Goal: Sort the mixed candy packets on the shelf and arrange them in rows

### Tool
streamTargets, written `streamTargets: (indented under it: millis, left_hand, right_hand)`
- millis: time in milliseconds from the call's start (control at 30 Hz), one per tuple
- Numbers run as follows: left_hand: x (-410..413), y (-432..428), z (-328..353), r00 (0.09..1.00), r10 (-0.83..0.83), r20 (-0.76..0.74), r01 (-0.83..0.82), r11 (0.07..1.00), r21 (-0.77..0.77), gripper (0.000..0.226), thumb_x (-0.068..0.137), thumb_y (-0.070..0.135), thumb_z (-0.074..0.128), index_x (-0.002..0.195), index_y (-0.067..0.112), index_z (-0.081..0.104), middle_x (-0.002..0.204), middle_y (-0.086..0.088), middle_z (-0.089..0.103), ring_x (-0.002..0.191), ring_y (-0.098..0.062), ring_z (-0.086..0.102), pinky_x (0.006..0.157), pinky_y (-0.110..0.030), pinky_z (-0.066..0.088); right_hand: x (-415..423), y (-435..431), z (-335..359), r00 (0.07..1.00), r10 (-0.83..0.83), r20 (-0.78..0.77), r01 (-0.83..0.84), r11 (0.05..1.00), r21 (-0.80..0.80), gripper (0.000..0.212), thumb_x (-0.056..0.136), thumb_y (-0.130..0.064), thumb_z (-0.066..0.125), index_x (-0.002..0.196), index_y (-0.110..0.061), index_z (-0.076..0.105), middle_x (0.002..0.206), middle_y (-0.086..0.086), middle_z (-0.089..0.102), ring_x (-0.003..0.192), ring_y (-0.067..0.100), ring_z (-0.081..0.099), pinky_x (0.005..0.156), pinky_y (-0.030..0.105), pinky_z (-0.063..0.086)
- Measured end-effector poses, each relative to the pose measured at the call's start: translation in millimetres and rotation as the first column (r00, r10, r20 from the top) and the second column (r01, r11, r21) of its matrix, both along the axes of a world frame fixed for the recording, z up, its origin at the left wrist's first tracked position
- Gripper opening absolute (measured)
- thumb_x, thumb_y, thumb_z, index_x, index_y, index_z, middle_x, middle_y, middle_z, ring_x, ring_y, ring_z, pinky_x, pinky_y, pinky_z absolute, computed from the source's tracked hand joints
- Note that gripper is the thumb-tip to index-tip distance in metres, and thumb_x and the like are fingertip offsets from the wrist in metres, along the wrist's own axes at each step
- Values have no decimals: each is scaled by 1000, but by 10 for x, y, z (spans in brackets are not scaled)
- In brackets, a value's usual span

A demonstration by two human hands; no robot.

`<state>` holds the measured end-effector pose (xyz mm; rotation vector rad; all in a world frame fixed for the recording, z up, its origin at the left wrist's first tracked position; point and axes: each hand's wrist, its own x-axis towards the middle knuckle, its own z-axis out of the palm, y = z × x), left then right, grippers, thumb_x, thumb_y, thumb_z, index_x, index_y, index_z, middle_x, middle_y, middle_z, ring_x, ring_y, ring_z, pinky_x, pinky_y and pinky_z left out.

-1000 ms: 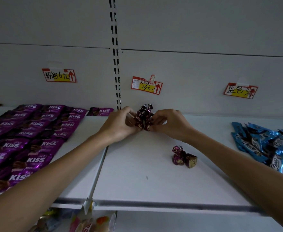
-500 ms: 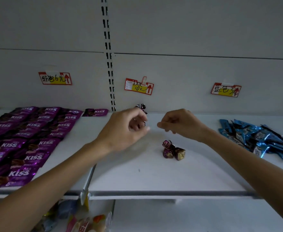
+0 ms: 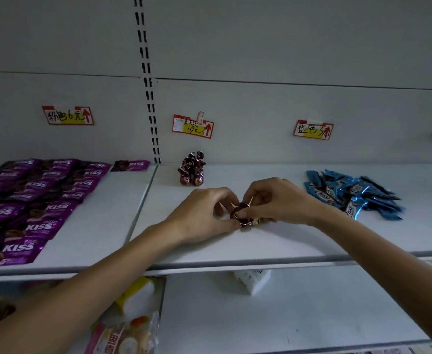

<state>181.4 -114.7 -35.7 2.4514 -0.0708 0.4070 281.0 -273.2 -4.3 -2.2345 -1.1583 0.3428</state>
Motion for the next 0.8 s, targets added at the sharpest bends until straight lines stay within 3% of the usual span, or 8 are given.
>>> streamTargets:
  millis: [167,267,333,433,533,667,733,800]
  left_hand:
    - [-24,-17,-31,998,37,49,-35,999,-41,23,77,23,72,97,20,59,86,8,64,77,-1,58,61,-10,41]
    - [-68,37,-6,998,46,40,-48,998,40,22,84,27,66,105,24,61,89,9,64,79,-3,58,63,-14,42]
    - [-102,126,12,998,61,32,-63,996,63,20,87,31,62,106,24,63,93,9,65,81,0,58,65,-13,43]
    - [-158,336,46,990,132,46,-133,991,28,18,88,31,61,104,24,65,95,11,64,83,4,56,66,-5,38]
    - [-179,598,37,965,254,59,-259,957,130,21,87,35,61,105,26,67,100,10,60,88,-6,52,70,-17,37]
    - [-186,780,-4,961,277,-22,-277,961,27,17,87,32,62,96,21,71,92,3,68,87,-12,61,71,-18,42]
    - [-190,791,9,965,259,-32,-258,966,28,20,88,29,61,106,23,67,94,8,66,84,-5,59,66,-6,39]
    - [-201,791,32,968,248,-45,-248,969,15,31,85,28,65,116,27,59,92,13,61,77,6,54,64,0,37]
  right_hand:
    - [-18,55,-37,998,-67,9,66,994,88,23,77,-32,74,87,-13,67,72,1,73,59,9,67,67,16,52]
    - [11,98,-47,988,-48,-148,78,977,201,15,75,-18,76,85,-9,68,78,5,73,73,19,71,80,36,57]
    - [26,135,-37,971,-11,-238,85,949,305,9,74,-9,75,79,-12,69,80,7,73,78,22,70,83,40,56]
    - [82,218,-76,994,-25,-106,58,945,321,10,73,-18,77,75,-24,69,81,-4,72,81,10,67,85,31,52]
    - [154,281,-147,997,-55,46,49,991,125,10,73,-32,75,80,-26,72,86,-8,69,82,12,60,80,30,46]
    - [218,307,-129,998,-46,-36,48,995,83,15,76,-29,73,86,-18,75,84,1,72,81,16,61,80,33,48]
    - [205,312,-109,993,-45,-106,56,993,106,10,82,-18,67,89,-15,74,87,2,72,81,15,63,75,25,49]
    - [196,301,-95,985,-23,-173,51,986,157,23,84,0,56,94,-15,71,90,2,71,77,8,62,63,11,45]
